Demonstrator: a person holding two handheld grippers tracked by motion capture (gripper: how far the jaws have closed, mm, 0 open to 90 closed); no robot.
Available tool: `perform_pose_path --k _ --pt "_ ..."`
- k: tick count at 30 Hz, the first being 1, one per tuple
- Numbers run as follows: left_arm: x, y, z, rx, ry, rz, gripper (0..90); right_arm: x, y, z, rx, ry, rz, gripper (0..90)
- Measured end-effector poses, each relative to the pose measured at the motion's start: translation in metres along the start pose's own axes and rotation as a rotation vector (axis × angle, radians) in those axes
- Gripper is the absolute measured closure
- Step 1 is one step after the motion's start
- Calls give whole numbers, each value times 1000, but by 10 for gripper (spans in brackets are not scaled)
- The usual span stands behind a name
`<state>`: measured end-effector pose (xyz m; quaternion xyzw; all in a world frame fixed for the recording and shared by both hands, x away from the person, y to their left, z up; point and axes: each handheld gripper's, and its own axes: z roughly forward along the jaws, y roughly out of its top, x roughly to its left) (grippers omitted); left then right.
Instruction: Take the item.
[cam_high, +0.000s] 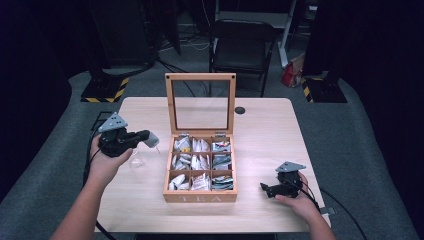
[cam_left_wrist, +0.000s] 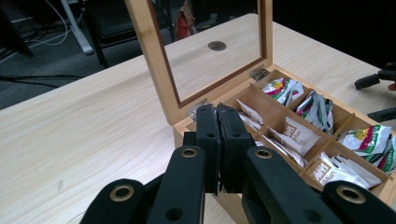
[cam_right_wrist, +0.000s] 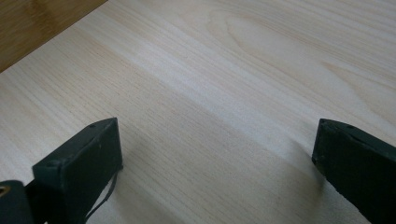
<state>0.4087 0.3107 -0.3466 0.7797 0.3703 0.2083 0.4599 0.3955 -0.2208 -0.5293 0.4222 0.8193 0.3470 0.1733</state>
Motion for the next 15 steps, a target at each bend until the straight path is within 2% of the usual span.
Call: perform_pose_path --k 15 --pt "18 -4 -13 -11 46 -40 884 0 0 0 1 2 -3 9"
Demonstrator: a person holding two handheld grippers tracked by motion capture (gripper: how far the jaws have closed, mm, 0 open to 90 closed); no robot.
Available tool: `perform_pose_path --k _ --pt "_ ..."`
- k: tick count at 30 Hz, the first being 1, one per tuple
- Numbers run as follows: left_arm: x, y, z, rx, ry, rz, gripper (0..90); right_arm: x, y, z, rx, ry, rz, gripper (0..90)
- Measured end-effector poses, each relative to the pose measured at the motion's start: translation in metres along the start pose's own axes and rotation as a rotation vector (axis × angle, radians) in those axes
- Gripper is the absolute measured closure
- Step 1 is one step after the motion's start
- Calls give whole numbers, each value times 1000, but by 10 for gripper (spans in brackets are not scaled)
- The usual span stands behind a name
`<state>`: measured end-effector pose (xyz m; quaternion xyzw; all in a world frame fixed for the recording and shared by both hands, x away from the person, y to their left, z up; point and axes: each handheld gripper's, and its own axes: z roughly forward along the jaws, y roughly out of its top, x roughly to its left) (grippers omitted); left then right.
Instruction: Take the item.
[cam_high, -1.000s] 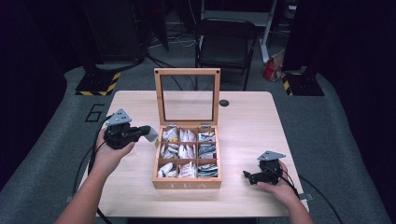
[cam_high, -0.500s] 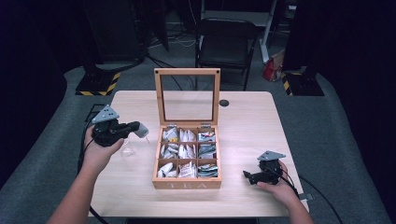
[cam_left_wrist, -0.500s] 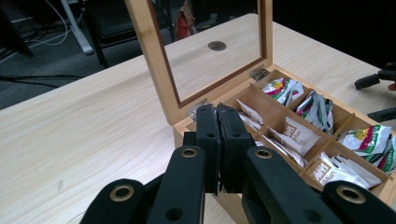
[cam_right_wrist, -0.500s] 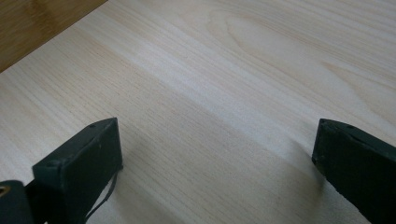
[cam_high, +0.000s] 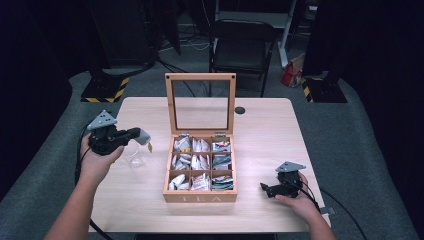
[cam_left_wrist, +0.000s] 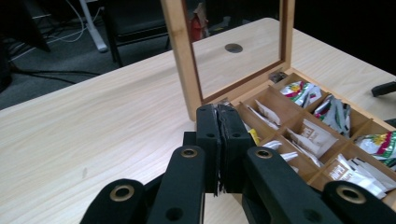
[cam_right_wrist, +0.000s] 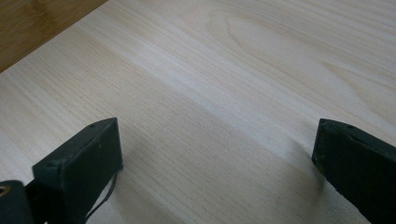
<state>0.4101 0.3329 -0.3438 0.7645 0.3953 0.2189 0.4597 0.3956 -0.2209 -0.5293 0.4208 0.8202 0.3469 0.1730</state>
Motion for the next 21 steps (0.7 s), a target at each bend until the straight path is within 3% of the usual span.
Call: perform_pose_path --k 21 --pt "25 -8 -16 -15 76 -57 884 0 0 0 0 -2 2 9"
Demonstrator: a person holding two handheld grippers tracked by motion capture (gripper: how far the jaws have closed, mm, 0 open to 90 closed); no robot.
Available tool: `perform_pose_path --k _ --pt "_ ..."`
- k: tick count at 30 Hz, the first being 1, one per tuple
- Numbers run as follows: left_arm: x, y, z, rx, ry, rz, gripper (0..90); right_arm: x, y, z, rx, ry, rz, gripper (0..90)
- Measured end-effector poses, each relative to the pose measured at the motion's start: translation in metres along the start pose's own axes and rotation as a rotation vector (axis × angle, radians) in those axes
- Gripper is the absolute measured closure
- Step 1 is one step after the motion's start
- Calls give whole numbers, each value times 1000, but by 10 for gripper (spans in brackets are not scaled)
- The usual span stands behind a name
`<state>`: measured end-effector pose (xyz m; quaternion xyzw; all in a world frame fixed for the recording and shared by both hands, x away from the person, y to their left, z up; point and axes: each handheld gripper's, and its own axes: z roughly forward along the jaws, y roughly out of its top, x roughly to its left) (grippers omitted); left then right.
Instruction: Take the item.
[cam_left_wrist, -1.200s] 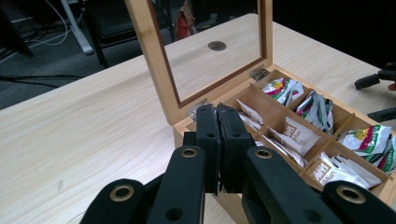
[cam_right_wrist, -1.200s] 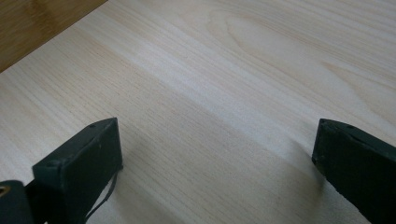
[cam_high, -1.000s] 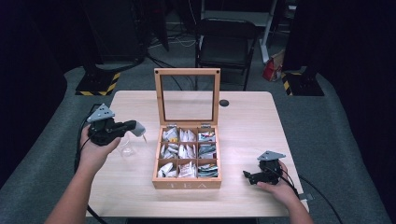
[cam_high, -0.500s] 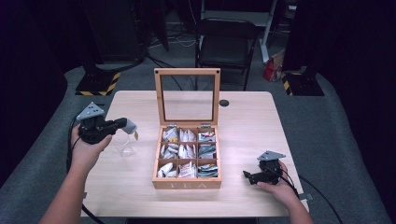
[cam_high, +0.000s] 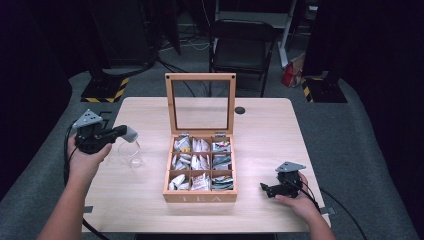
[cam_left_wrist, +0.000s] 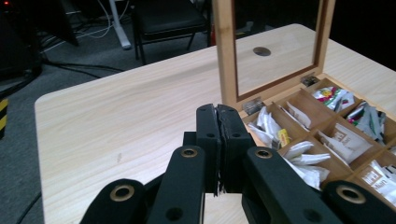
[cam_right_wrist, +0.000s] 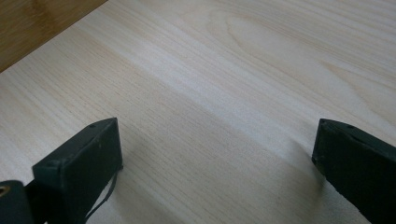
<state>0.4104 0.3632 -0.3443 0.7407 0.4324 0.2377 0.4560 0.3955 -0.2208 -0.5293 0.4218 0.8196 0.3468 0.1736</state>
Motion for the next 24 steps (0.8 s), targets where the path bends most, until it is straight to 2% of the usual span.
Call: perform_pose_path --k 11,14,24 --pt "13 -7 -2 11 39 -21 884 0 0 0 0 -3 -1 9" --pt "17 -11 -2 5 57 -39 884 0 0 0 0 -3 1 9" --pt "26 -18 1 14 79 -59 884 0 0 0 1 1 -1 8"
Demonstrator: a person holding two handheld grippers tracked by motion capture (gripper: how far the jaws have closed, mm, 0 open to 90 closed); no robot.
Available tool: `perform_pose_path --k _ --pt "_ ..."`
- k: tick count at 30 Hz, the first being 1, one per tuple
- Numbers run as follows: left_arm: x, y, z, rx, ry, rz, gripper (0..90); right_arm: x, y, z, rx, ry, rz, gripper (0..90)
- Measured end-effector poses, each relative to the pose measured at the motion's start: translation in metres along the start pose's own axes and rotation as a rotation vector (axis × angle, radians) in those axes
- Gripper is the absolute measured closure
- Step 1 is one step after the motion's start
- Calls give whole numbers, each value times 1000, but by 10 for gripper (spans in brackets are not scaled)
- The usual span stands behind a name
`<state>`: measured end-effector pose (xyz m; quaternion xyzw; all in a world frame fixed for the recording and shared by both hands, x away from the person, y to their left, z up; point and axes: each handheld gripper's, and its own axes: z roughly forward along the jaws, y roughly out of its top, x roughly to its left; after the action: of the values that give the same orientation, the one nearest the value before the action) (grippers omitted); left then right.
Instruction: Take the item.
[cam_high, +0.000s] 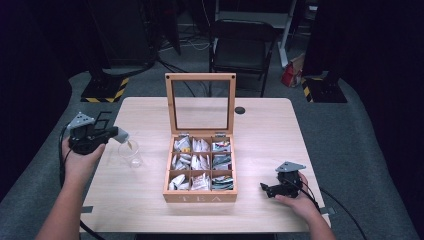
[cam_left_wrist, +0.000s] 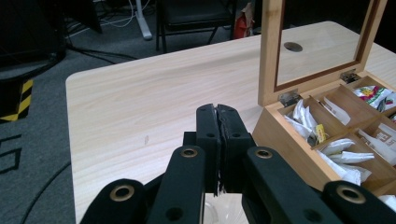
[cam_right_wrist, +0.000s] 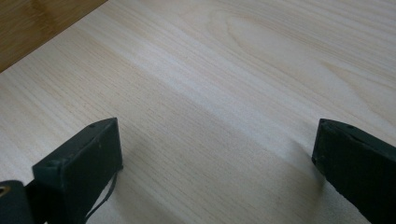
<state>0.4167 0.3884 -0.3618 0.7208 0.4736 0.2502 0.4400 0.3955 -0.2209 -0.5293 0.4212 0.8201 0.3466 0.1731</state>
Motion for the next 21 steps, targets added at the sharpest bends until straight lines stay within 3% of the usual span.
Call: perform_pose_path --k 8,21 --pt "6 -15 10 22 13 -34 884 0 0 0 -1 -4 2 9" --pt "5 -29 25 59 19 -39 884 0 0 0 0 0 1 9"
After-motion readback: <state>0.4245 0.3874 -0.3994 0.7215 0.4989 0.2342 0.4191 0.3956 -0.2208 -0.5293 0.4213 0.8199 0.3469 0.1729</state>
